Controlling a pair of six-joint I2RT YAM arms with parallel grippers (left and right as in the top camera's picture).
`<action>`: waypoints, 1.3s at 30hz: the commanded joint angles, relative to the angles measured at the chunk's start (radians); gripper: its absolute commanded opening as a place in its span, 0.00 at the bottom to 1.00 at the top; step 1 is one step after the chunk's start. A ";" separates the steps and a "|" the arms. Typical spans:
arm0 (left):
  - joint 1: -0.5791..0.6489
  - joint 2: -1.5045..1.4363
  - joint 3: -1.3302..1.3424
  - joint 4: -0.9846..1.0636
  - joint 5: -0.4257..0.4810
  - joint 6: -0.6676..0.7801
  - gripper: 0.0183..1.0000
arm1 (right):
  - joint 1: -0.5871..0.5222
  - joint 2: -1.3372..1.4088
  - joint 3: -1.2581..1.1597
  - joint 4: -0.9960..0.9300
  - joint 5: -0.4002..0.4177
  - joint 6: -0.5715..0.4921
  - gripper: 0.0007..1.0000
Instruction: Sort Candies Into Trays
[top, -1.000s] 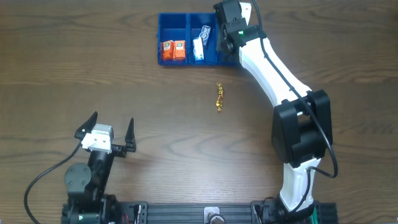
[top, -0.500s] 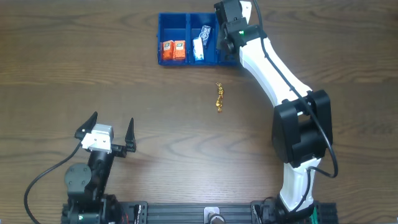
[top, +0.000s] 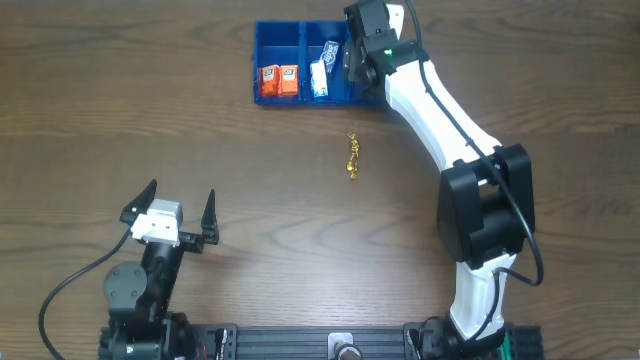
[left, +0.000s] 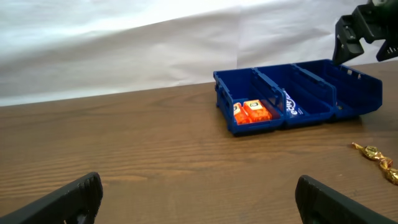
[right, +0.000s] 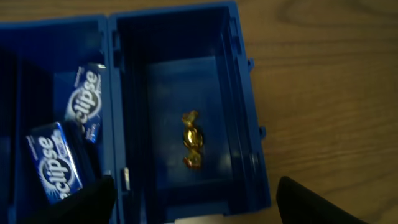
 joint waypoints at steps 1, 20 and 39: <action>-0.002 -0.006 -0.024 -0.032 0.018 0.011 1.00 | 0.006 -0.053 0.007 -0.061 -0.014 0.002 0.85; -0.002 -0.006 -0.024 -0.032 0.018 0.011 0.99 | 0.108 -0.142 -0.284 -0.118 -0.257 0.058 0.84; -0.002 -0.006 -0.024 -0.032 0.018 0.011 0.99 | 0.153 -0.074 -0.401 -0.088 -0.214 0.124 0.84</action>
